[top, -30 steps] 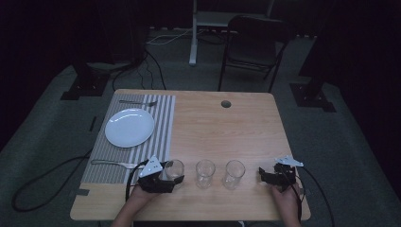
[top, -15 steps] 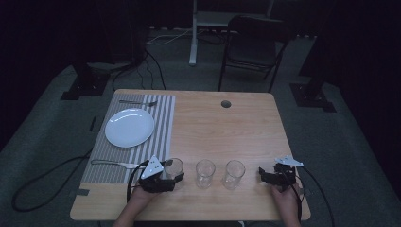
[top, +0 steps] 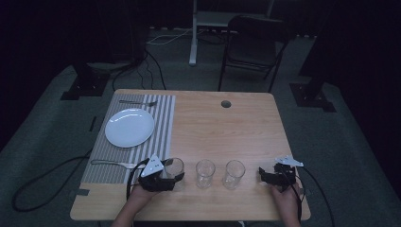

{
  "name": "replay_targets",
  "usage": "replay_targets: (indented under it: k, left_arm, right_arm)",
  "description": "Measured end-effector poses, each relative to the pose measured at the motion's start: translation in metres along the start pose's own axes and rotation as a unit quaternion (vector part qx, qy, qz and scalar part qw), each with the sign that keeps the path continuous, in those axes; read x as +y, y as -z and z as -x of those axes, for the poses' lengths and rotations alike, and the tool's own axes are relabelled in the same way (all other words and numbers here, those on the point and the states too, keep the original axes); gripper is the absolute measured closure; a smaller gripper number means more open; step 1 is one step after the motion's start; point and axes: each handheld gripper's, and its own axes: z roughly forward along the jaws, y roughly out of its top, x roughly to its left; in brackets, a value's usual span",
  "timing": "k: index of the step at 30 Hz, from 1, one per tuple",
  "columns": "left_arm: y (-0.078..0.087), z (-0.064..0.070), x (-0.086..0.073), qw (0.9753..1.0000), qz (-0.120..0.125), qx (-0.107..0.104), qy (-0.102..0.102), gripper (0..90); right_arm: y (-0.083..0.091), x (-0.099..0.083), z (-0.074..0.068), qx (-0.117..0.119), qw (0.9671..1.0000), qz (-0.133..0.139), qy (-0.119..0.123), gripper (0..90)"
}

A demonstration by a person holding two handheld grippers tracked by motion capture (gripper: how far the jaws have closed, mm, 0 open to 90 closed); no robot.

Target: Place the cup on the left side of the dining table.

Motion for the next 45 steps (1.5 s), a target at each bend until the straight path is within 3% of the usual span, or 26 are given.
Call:
replay_targets:
  k: [3,19,29,37,41,44,45]
  left_arm:
    - [0.003,-0.002,0.002,1.0,0.004,0.0,0.004,29.3]
    - [0.02,-0.024,0.017,0.9985,0.014,0.051,0.012,29.1]
    - [0.025,-0.038,0.022,0.9944,0.009,0.105,0.009,29.1]
    - [0.024,-0.049,0.024,0.9918,0.007,0.128,0.005,29.1]
    - [0.025,-0.058,0.024,0.9908,0.008,0.134,0.014,29.1]
    - [0.025,-0.062,0.021,0.9886,0.014,0.15,0.005,29.0]
    - [0.026,-0.064,0.019,0.9879,0.014,0.154,0.01,29.0]
  right_arm:
    - [0.0,0.0,0.0,0.0,1.0,0.0,0.0,12.4]
    - [0.0,0.0,0.0,0.0,1.0,0.0,0.0,12.4]
    - [0.0,0.0,0.0,0.0,1.0,0.0,0.0,12.4]
    - [0.0,0.0,0.0,0.0,1.0,0.0,0.0,12.4]
    - [0.0,0.0,0.0,0.0,1.0,0.0,0.0,12.4]
    - [0.0,0.0,0.0,0.0,1.0,0.0,0.0,12.4]
    - [0.0,0.0,0.0,0.0,1.0,0.0,0.0,12.4]
